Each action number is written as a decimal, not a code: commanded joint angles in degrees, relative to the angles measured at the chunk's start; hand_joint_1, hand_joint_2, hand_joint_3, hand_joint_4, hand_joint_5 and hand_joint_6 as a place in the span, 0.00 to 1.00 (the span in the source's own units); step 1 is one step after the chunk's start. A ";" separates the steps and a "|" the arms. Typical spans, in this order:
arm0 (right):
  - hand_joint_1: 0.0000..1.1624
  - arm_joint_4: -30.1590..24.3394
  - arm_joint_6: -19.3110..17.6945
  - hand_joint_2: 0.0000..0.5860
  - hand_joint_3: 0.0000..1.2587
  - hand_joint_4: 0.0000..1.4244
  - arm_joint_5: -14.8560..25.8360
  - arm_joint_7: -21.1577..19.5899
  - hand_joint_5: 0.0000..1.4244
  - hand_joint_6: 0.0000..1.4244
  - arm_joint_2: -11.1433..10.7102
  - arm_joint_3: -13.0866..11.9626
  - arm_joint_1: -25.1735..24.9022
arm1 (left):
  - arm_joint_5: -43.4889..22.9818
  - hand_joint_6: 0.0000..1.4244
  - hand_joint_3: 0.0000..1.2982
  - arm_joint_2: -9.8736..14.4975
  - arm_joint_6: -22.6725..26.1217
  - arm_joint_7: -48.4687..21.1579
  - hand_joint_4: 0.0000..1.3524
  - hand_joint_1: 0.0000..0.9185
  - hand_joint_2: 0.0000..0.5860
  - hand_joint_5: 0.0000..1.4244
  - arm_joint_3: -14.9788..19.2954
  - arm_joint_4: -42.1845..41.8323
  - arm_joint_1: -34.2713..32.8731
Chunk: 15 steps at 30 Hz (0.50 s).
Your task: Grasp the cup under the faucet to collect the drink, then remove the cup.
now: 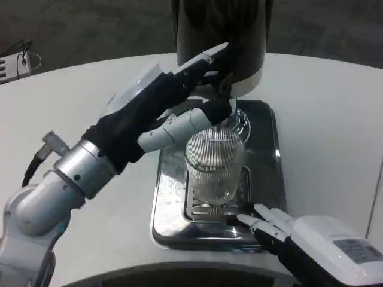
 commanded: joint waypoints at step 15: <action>0.44 -1.08 0.70 0.76 0.10 0.00 1.16 -0.33 0.02 0.05 0.72 -0.17 1.45 | 7.43 0.12 0.05 4.25 -0.82 -7.91 0.00 0.00 0.10 0.09 -7.21 4.22 -5.89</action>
